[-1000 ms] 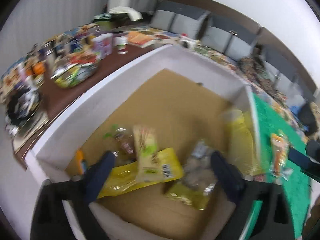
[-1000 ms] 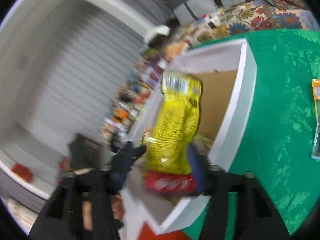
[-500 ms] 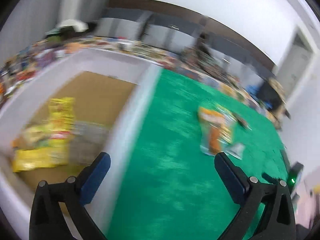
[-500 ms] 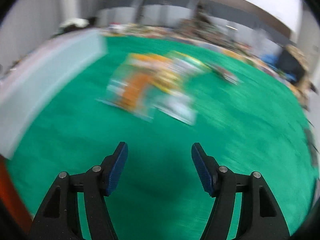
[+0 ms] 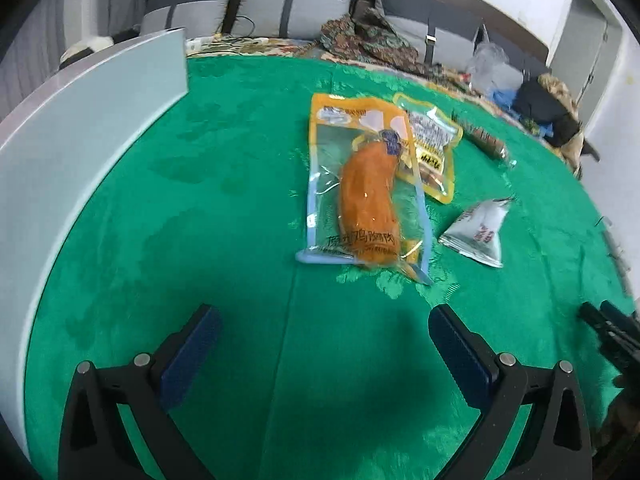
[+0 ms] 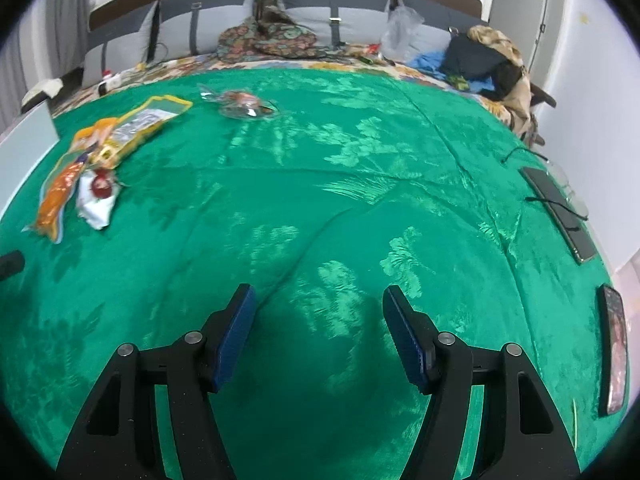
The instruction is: Organize snacks
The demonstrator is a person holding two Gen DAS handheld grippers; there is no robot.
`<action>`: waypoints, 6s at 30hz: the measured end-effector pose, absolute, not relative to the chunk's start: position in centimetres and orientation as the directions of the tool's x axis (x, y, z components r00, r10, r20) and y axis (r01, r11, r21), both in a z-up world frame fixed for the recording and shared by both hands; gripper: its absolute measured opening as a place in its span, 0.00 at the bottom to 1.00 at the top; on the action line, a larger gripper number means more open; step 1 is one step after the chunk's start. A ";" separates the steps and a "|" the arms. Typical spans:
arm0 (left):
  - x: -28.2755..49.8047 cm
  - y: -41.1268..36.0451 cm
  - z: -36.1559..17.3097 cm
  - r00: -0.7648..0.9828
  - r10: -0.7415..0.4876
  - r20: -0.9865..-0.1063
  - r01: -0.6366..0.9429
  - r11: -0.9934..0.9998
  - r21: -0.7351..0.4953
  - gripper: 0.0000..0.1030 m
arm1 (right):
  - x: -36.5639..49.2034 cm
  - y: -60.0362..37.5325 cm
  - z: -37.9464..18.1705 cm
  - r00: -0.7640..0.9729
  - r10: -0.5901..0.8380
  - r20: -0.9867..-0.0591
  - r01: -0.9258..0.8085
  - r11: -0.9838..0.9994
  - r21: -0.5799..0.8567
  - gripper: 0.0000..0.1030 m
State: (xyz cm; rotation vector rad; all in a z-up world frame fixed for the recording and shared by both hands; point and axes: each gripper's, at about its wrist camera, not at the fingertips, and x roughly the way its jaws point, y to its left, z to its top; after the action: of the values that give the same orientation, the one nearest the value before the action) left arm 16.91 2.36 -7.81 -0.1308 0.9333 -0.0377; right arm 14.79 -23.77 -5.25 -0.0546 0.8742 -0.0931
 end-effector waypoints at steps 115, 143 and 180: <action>17.1 4.9 -5.9 0.406 -0.105 -0.908 0.157 0.987 -0.044 0.58 | 14.8 -25.0 -6.1 0.610 -0.067 -0.790 0.099 0.995 -0.008 0.88; 14.2 6.0 -8.5 0.582 -0.040 -0.812 0.067 0.998 -0.001 1.00 | 14.8 -25.0 -6.1 0.610 -0.067 -0.790 0.099 0.995 -0.008 0.88; 15.5 5.9 -8.2 0.523 -0.043 -0.851 0.075 0.997 -0.005 1.00 | 14.8 -25.0 -6.1 0.608 -0.059 -0.792 0.093 0.996 -0.002 0.91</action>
State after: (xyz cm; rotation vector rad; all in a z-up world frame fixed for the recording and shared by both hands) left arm 15.45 5.91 -8.23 0.0340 1.0178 -0.0706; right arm 14.78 -25.02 -6.07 0.0402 0.9133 -0.0877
